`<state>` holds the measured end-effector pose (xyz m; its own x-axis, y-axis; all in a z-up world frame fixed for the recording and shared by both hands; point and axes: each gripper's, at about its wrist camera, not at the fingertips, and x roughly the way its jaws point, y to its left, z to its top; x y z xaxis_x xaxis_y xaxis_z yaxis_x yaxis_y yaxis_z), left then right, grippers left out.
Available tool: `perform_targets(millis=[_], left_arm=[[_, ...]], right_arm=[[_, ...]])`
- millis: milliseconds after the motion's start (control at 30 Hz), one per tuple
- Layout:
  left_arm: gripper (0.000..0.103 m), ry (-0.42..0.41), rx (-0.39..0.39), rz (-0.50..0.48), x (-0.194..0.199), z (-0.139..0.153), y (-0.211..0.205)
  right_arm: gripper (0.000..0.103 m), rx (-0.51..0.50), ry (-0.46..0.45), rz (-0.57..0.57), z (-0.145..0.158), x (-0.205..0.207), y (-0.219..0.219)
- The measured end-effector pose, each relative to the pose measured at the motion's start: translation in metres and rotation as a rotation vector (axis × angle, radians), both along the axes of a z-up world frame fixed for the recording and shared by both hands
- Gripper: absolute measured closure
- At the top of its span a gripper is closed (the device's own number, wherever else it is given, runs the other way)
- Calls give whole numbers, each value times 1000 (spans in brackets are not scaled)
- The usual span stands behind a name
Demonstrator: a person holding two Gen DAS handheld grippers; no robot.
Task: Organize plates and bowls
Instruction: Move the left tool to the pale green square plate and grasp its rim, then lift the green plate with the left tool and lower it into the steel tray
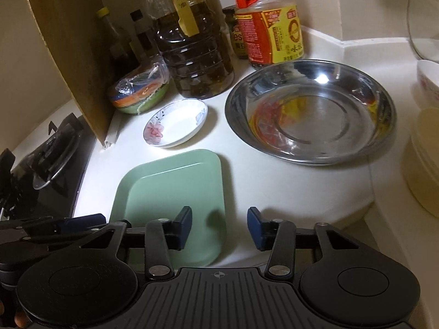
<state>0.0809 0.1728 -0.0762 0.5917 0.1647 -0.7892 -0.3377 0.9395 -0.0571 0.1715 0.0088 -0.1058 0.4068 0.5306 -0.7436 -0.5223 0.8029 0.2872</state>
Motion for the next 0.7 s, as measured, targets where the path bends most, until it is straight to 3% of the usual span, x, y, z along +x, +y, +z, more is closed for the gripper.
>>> perform_targets(millis=[100,400,633,700], left_arm=[[73,0,-7,0,3,-2,2],[85,0,-15,40,7,-8,9],[94,-6,-5,67,8,-7,12],[95,-12,-9,75,7,-7,14]], right_arm=[[66,-7,-5,12,-3,2,6],[71,-2,-8,25,-9,7,13],[98,3,-13,26,-11,10,12],[99,11,-4,22,-11,11,11]])
